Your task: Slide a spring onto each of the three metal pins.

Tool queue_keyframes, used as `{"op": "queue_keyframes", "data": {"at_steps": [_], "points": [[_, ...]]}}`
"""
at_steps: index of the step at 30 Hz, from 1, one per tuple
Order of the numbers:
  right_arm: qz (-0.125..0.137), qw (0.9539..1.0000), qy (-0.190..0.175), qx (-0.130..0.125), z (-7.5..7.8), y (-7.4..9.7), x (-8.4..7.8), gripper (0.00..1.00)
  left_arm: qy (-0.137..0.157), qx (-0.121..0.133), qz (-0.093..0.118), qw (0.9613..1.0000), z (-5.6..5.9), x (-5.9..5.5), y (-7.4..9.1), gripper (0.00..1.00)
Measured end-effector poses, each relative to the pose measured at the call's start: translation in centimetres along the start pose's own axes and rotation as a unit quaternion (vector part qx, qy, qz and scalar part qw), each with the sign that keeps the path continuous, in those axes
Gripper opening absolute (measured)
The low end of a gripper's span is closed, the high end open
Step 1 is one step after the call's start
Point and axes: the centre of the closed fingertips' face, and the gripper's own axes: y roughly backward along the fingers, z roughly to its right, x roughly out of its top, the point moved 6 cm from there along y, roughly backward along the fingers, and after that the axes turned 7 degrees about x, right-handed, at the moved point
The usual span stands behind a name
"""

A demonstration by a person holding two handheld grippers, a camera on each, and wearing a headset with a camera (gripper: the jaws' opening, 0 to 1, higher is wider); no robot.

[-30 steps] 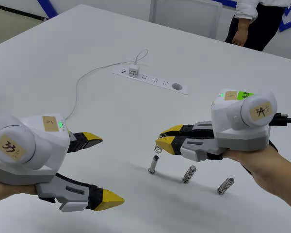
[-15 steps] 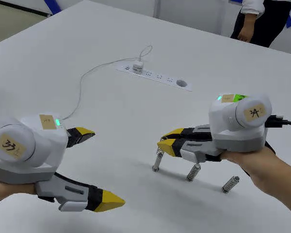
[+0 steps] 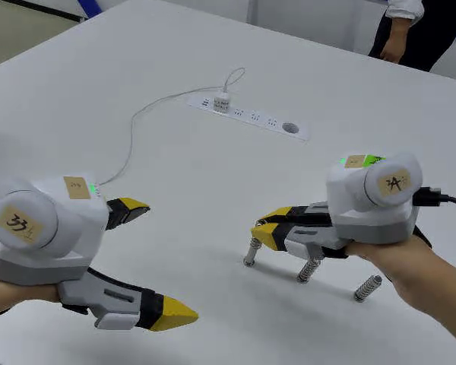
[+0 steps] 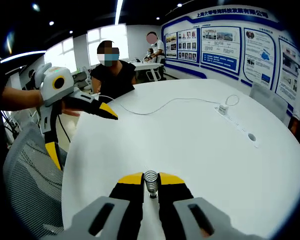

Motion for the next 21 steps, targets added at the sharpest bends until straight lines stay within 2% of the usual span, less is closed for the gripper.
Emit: {"op": "queue_keyframes", "data": {"at_steps": [8,21], "points": [[-0.004,0.9997,-0.025,-0.005,0.3,-1.0,-1.4,0.11,0.003,-0.002,-0.006,1.0,0.0,-0.4,0.2,1.0],[-0.021,0.9995,-0.024,-0.007,0.4,-1.7,-2.6,0.11,0.006,-0.005,-0.013,0.9999,0.2,-0.7,0.1,1.0]]}}
